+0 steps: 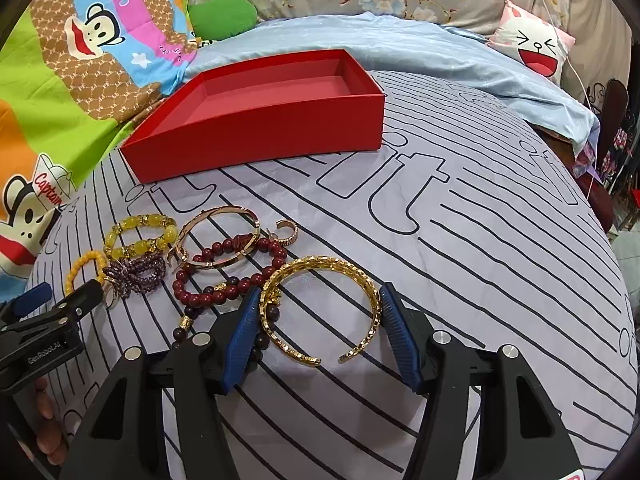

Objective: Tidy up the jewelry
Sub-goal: 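Grasp the yellow bead bracelet with the left tool while the right tool grasps the twisted gold cuff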

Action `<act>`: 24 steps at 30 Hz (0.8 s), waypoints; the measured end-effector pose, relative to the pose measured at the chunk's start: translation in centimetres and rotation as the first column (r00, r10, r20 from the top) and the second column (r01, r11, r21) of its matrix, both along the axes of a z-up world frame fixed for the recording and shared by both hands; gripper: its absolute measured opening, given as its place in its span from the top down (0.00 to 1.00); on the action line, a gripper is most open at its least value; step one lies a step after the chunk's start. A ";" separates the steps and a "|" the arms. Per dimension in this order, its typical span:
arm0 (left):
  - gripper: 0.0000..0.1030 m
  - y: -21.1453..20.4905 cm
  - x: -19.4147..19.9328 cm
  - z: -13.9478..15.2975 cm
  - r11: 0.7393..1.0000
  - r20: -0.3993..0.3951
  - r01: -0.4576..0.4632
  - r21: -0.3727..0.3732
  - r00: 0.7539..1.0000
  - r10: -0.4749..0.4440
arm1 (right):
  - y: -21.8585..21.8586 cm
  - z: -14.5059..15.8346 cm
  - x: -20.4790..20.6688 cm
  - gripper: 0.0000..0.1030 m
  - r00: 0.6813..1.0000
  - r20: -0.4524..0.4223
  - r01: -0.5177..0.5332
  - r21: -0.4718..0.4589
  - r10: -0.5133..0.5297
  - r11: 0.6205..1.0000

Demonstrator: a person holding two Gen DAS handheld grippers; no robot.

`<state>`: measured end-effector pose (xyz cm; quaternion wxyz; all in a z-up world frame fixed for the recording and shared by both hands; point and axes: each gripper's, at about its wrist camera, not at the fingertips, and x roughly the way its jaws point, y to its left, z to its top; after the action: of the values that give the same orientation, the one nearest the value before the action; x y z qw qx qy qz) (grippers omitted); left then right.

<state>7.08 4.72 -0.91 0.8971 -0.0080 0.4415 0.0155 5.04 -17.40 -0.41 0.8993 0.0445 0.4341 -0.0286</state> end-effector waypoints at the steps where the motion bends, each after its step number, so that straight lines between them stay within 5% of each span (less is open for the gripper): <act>1: 0.07 0.0 0.0 0.0 1.000 0.001 -0.001 0.001 1.000 0.001 | 0.0 0.0 -0.1 0.44 1.000 0.003 0.002 0.001 -0.002 1.000; 24: 0.15 0.3 0.6 -0.1 0.999 -0.019 0.042 -0.006 0.999 -0.042 | 0.0 0.4 -2.3 0.44 1.000 0.030 0.010 0.008 -0.010 1.000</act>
<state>7.71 5.06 -1.00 0.8929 -0.0013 0.4502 -0.0045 2.78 -17.35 0.01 0.9053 0.0503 0.4206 -0.0307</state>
